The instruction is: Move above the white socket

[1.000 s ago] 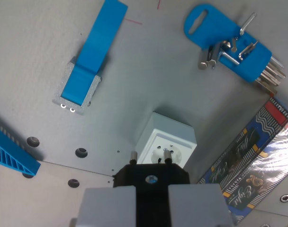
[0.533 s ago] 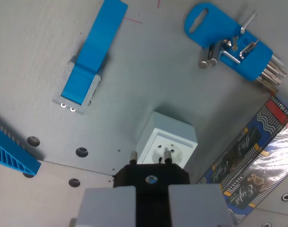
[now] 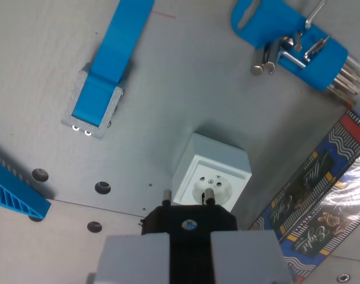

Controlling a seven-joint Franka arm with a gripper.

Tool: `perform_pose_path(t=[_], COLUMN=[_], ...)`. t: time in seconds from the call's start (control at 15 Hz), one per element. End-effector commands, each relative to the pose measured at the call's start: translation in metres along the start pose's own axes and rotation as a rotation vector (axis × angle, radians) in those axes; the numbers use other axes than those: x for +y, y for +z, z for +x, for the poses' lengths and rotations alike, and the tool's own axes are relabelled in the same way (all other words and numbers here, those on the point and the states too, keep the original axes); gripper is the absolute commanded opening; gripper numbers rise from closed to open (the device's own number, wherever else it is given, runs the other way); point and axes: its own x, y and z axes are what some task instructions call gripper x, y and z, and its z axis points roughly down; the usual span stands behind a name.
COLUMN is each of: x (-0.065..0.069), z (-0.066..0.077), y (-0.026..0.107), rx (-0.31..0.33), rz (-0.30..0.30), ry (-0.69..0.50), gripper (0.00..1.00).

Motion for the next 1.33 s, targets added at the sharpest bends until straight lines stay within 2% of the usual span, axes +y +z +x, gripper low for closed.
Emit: perform_pose_path(t=[0.07,1.33], x=[0.002,0.011], z=[-0.009,-0.061], y=[0.012,0.086], rx=[0.094,0.116], rz=[-0.015,0.019], ry=[0.089,0.302], gripper=[0.00,0.00])
